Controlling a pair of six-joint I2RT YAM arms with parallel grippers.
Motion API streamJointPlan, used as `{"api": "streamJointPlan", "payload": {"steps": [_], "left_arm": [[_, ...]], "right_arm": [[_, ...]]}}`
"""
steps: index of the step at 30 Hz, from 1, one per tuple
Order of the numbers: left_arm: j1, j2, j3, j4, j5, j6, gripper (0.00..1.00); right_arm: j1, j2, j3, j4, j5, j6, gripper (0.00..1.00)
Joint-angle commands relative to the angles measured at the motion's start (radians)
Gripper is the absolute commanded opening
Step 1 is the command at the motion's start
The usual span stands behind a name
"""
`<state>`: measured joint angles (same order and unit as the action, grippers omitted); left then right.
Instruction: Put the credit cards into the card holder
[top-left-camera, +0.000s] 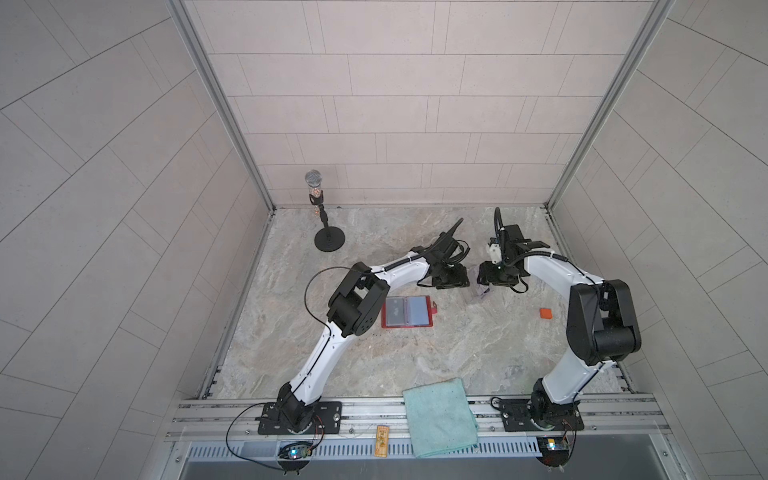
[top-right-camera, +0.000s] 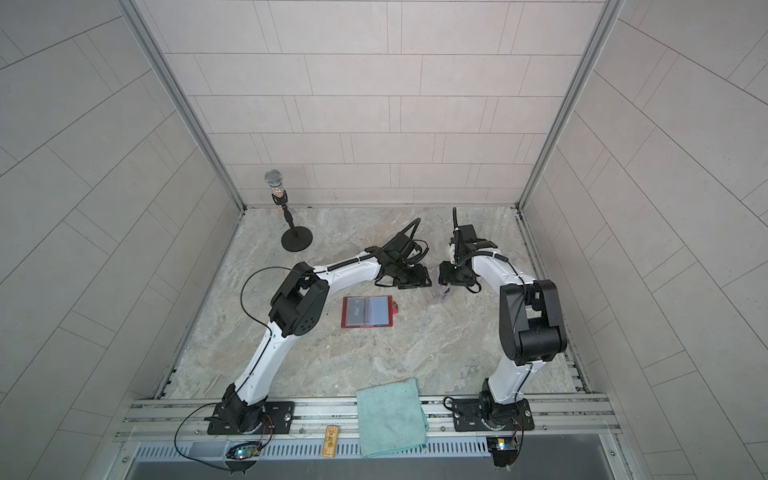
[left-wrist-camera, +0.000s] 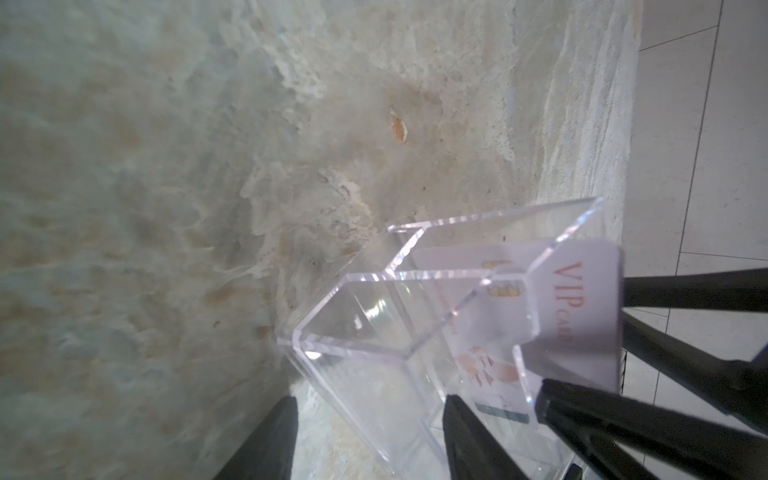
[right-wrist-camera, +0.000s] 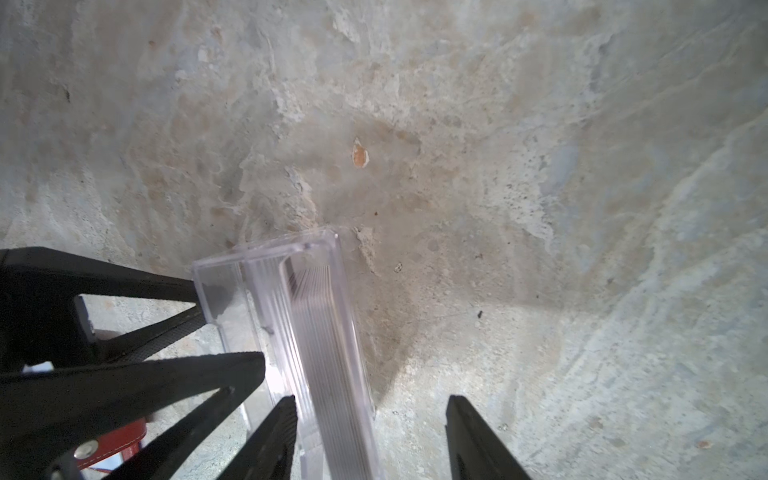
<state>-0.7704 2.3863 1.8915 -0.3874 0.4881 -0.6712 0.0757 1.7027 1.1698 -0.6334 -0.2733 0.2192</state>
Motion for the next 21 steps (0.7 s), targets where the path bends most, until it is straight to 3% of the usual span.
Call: {"api": "streamJointPlan", "payload": {"steps": [1, 21], "left_arm": [[0.005, 0.024, 0.02, -0.062, -0.036, 0.004, 0.61], [0.004, 0.053, 0.025, -0.147, -0.093, 0.049, 0.57]], "right_arm": [[-0.002, 0.015, 0.017, -0.02, 0.041, -0.025, 0.59], [-0.002, 0.064, 0.033, -0.03, 0.097, -0.044, 0.57]]}}
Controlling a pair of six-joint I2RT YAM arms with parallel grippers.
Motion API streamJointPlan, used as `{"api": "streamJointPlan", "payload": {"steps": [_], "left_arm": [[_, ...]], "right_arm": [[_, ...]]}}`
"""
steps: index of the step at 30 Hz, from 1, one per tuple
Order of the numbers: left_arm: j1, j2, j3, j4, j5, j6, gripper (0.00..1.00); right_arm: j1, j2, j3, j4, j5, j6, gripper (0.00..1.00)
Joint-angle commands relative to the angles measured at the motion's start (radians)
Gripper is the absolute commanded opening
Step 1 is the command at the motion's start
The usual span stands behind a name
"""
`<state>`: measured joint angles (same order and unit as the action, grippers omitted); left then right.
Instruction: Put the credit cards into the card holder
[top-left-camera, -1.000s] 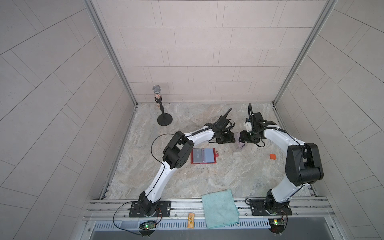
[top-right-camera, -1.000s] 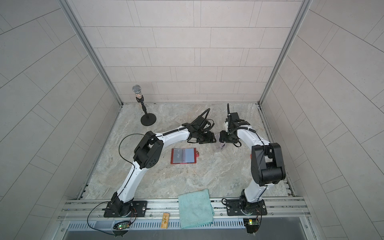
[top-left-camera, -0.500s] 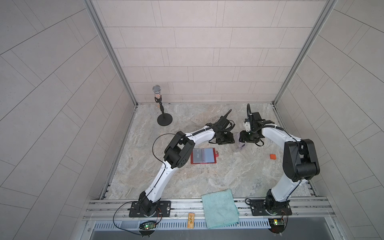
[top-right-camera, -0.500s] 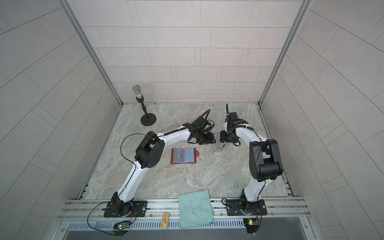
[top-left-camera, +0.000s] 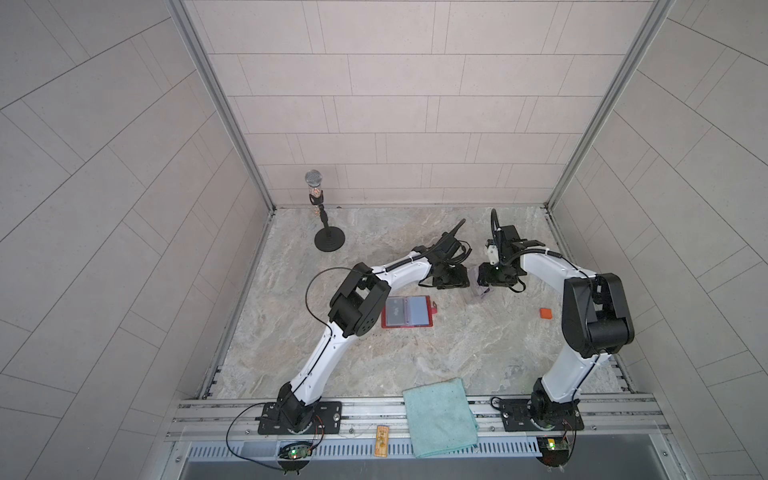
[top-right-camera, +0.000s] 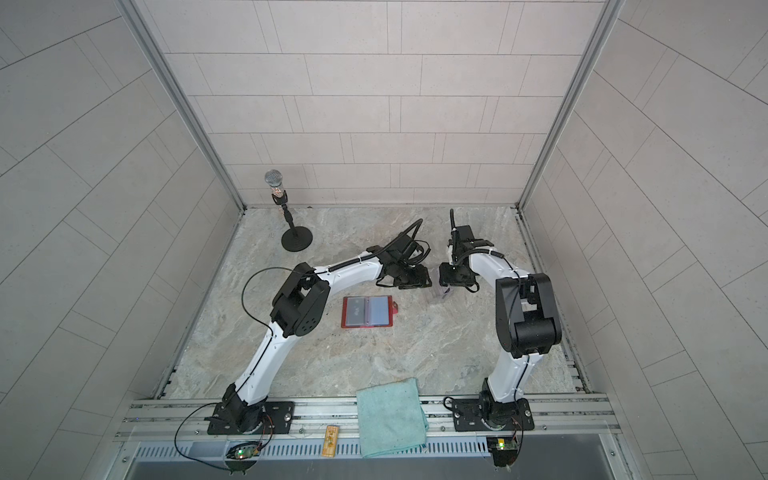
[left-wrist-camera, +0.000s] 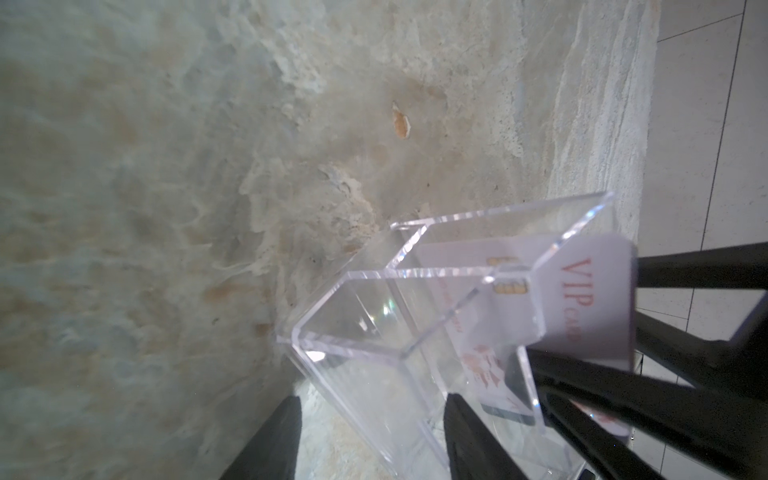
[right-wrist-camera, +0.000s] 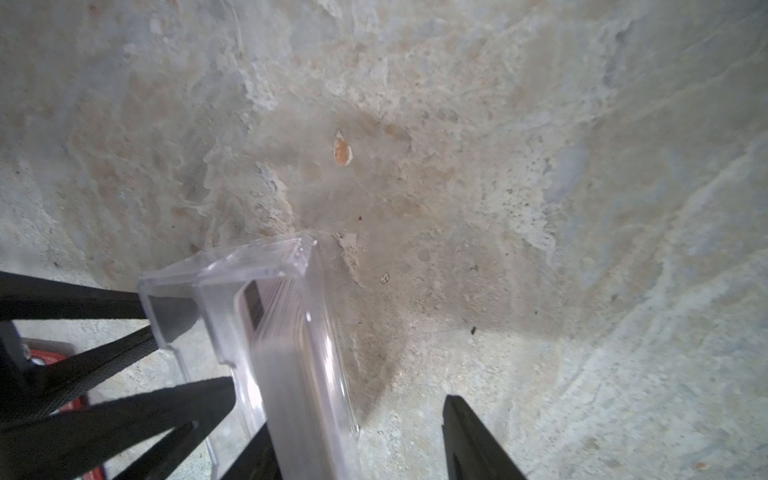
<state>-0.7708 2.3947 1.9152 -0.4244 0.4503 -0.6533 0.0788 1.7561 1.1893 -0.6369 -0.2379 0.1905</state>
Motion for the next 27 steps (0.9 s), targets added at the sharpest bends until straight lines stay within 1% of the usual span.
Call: {"api": "streamJointPlan", "payload": {"steps": [1, 3, 6, 27], "left_arm": [[0.004, 0.045, -0.004, -0.112, -0.059, 0.033, 0.56], [0.005, 0.043, -0.01, -0.114, -0.064, 0.035, 0.54], [0.006, 0.041, -0.017, -0.115, -0.065, 0.036, 0.53], [0.01, 0.029, -0.028, -0.117, -0.062, 0.039, 0.52]], "right_arm": [[-0.004, 0.007, 0.015, -0.028, 0.062, -0.015, 0.56], [-0.002, -0.002, 0.015, -0.029, 0.063, -0.016, 0.56], [-0.002, -0.014, 0.016, -0.032, 0.062, -0.016, 0.55], [0.002, -0.084, 0.005, -0.022, 0.065, -0.011, 0.55]]}}
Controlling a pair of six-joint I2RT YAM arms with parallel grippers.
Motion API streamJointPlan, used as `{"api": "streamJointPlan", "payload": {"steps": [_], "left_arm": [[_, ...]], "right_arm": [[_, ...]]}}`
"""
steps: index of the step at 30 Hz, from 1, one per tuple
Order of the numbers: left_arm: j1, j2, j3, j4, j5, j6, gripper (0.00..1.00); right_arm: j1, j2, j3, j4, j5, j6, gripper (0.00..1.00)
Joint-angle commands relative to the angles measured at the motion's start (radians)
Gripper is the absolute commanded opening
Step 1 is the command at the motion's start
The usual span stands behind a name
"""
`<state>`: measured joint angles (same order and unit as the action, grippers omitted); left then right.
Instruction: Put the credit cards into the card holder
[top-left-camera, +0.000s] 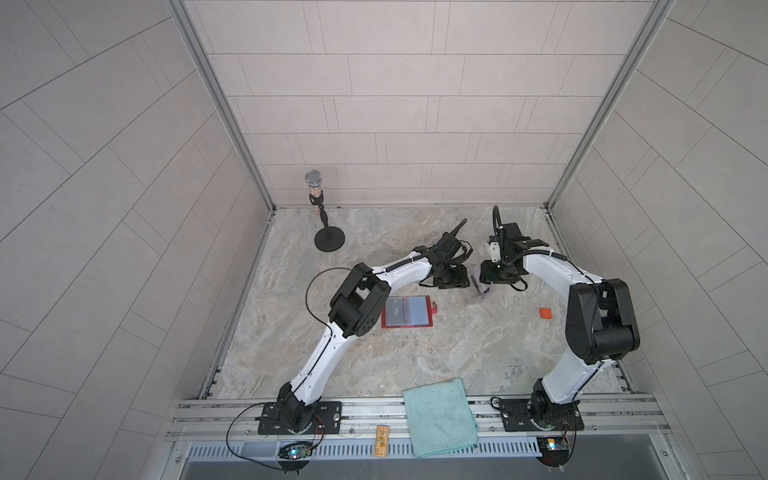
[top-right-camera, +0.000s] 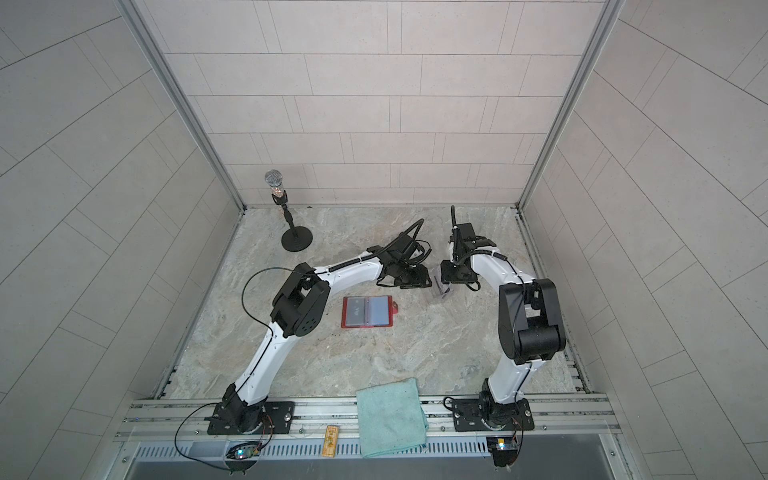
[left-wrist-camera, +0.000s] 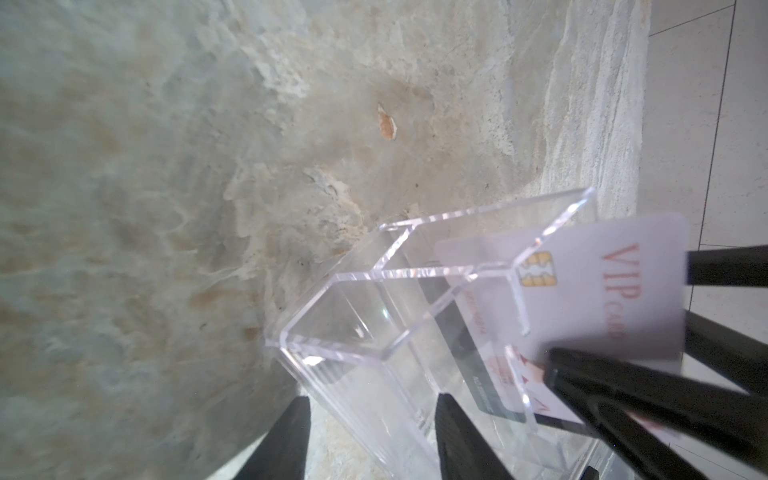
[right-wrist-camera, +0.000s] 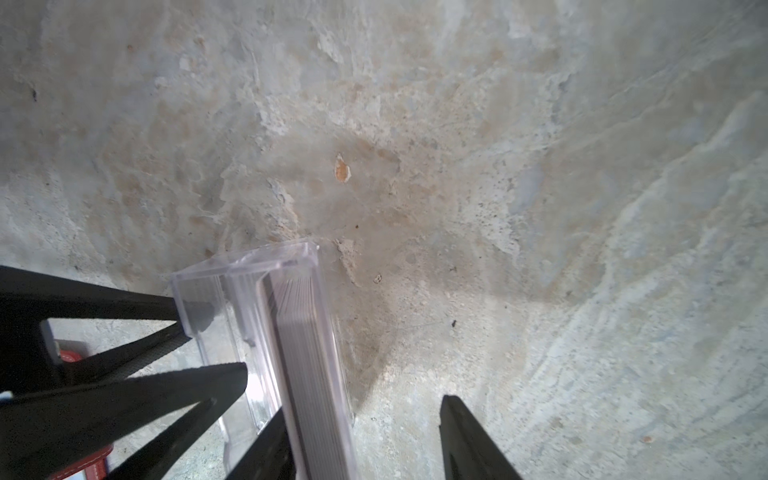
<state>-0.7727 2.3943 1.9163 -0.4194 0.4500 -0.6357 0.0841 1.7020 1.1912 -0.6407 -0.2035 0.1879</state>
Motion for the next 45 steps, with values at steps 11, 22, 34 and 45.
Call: {"api": "streamJointPlan", "payload": {"steps": [11, 22, 34, 45], "left_arm": [[0.014, 0.027, -0.034, -0.124, -0.06, 0.023, 0.51], [0.016, 0.027, -0.038, -0.119, -0.056, 0.017, 0.51], [0.016, 0.02, -0.051, -0.1, -0.039, 0.012, 0.51], [0.016, 0.009, -0.068, -0.091, -0.034, 0.011, 0.51]], "right_arm": [[-0.003, -0.052, -0.001, -0.029, 0.033, -0.01, 0.4], [-0.001, -0.065, 0.0, -0.044, 0.04, -0.011, 0.28], [0.003, -0.083, -0.001, -0.059, 0.053, -0.012, 0.14], [0.003, -0.081, -0.008, -0.06, 0.055, -0.011, 0.24]]}}
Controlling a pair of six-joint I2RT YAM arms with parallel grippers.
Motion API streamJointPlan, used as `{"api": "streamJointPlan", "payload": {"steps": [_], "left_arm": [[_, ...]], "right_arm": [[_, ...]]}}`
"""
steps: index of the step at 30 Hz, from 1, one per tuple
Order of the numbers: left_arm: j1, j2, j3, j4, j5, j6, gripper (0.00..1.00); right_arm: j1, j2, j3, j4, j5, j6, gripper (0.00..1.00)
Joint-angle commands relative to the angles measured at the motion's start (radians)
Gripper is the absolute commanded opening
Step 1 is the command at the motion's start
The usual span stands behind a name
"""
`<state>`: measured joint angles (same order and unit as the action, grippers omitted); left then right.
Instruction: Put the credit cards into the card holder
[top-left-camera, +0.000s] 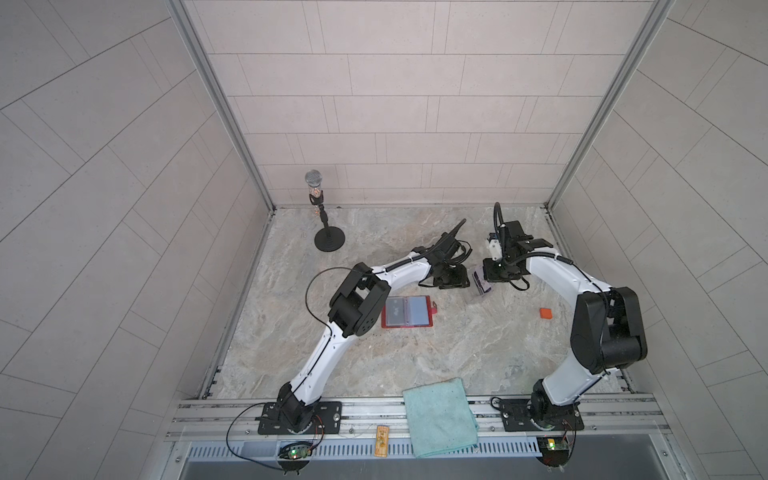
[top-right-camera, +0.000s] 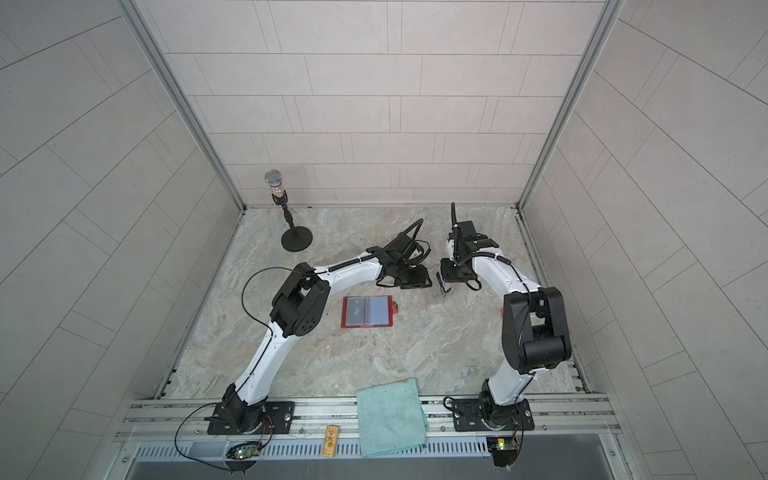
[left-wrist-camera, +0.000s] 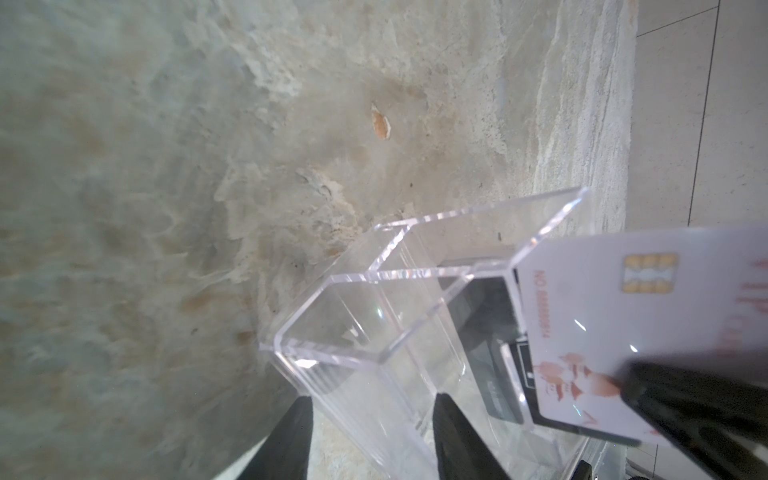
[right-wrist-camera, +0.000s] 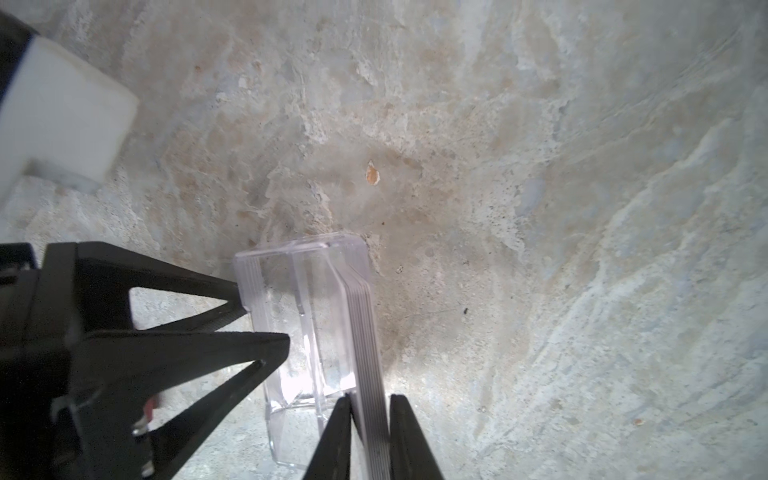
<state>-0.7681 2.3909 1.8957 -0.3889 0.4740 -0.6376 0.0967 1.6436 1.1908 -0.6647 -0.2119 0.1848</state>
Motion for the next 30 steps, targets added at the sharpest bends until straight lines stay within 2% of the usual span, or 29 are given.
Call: {"api": "streamJointPlan", "payload": {"steps": [1, 4, 9, 23, 30], "left_arm": [[0.011, 0.012, -0.047, -0.122, -0.058, 0.013, 0.51], [0.012, 0.011, -0.047, -0.12, -0.057, 0.011, 0.51], [0.011, 0.01, -0.047, -0.12, -0.058, 0.011, 0.51], [0.012, 0.005, -0.051, -0.114, -0.038, 0.01, 0.51], [0.012, -0.049, -0.064, -0.048, 0.055, 0.004, 0.55]], "right_arm": [[-0.01, -0.021, -0.007, -0.038, 0.065, -0.008, 0.27], [-0.009, -0.021, -0.005, -0.041, 0.071, -0.01, 0.31], [-0.008, -0.031, -0.005, -0.043, 0.077, -0.009, 0.29], [-0.009, -0.046, -0.004, -0.046, 0.038, -0.008, 0.0], [-0.011, -0.111, -0.014, -0.049, 0.006, 0.006, 0.0]]}}
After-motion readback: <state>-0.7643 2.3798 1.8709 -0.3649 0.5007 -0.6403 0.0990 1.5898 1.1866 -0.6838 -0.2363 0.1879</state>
